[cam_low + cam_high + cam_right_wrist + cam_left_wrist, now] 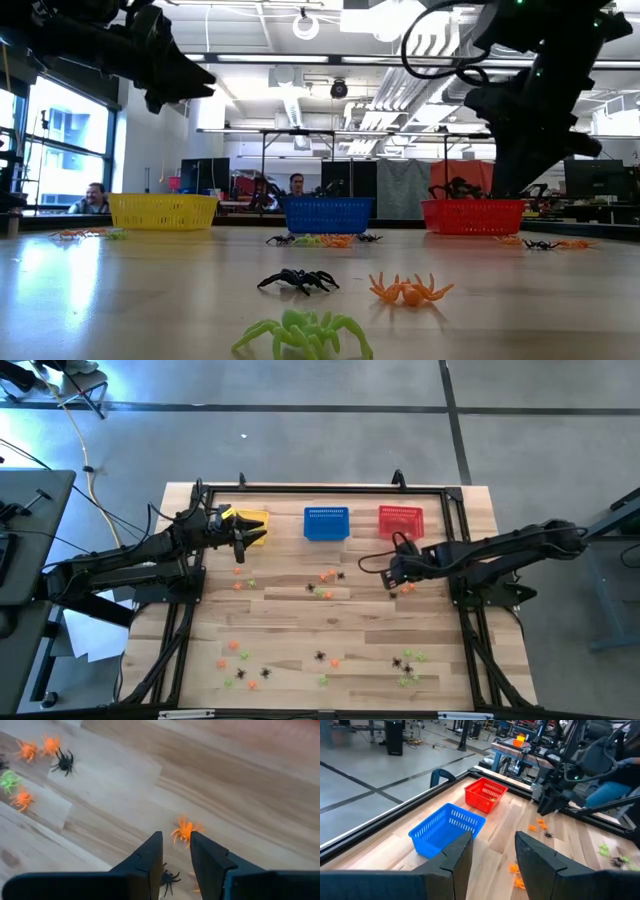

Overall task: Sort Halloween decoration
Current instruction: Put the orange spider toy into the blue basket

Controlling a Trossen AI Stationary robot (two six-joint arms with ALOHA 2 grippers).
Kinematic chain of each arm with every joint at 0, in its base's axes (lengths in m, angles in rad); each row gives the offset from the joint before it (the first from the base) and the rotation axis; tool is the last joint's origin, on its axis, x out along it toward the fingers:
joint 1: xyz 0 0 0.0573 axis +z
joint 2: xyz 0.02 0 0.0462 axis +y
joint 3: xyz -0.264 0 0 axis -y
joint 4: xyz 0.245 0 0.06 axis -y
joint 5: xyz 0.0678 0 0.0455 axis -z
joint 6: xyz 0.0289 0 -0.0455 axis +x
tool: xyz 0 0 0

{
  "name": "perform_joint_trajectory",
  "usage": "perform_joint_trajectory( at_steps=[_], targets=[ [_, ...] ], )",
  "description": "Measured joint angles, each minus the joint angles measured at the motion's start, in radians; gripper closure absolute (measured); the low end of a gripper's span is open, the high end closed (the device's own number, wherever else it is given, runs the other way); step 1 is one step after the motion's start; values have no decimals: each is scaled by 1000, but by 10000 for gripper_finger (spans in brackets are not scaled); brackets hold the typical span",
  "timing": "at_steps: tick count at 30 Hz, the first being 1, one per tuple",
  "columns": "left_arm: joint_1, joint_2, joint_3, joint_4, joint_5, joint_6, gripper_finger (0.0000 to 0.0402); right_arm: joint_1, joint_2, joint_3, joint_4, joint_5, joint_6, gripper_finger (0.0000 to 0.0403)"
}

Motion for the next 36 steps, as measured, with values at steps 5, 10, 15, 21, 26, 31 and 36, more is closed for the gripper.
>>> perform_joint_trajectory(
  at_steps=[5,10,15,21,26,31,36],
  targets=[
    [0,0,0,-4,0,1,266,0,8,-37,66,-18,6,269],
    [0,0,0,-6,0,1,266,0,29,-51,68,-26,17,236],
    [0,0,0,-6,3,3,266,0,108,-51,78,-37,17,224],
    [0,0,0,-6,3,9,266,0,220,-51,123,-50,9,224],
    [0,0,0,-6,3,10,266,-12,283,-44,137,-38,2,224],
    [0,0,0,-15,2,10,266,-26,292,-44,129,-36,10,231],
    [0,0,0,-23,2,10,266,-30,293,-42,118,-34,17,279]
  ],
)
